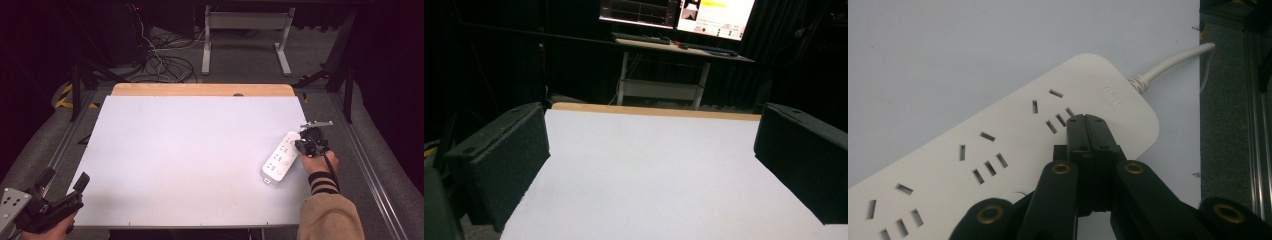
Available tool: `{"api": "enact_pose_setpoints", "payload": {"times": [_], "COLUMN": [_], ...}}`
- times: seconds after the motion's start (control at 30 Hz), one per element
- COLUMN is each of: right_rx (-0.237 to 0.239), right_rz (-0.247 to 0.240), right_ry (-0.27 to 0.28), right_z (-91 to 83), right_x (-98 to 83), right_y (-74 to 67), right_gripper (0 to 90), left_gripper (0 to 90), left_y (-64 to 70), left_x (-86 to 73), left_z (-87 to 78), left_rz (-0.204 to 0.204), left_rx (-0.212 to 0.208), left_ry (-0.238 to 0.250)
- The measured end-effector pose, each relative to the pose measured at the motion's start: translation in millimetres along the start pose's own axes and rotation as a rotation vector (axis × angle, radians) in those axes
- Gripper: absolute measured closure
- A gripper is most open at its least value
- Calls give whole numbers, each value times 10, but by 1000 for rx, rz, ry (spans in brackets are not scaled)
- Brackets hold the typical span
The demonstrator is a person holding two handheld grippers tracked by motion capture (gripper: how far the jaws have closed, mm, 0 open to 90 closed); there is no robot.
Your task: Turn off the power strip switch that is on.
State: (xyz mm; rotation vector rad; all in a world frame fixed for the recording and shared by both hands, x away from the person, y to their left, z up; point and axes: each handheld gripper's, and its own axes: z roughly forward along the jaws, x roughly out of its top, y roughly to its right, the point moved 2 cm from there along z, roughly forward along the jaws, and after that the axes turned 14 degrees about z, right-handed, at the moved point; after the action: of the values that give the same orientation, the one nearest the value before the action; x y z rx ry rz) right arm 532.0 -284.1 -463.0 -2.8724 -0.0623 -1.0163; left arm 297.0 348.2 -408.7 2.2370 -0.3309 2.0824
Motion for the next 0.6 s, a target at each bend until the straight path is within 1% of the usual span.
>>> {"api": "enact_pose_setpoints", "payload": {"times": [0.1, 0.23, 0.43, 0.47, 0.6], "right_rx": [-1, -3, -8, -7, 4], "right_rz": [-1, -4, -11, -11, 7], "right_ry": [4, 4, 4, 6, 9], "right_z": [-4, -4, -6, -6, -7], "right_x": [-7, -8, -8, -9, -11], "right_y": [-1, -4, -6, -5, 6], "right_gripper": [900, 900, 900, 900, 900], "left_gripper": [18, 18, 18, 18, 18], "left_y": [19, 38, 20, 22, 29], "left_x": [11, 8, 3, 4, 3], "left_z": [22, 44, 45, 45, 47], "left_rz": [0, 13, 6, 1, 6], "left_rx": [-6, -16, -14, -12, -15], "left_ry": [2, -1, -4, -3, -4]}}
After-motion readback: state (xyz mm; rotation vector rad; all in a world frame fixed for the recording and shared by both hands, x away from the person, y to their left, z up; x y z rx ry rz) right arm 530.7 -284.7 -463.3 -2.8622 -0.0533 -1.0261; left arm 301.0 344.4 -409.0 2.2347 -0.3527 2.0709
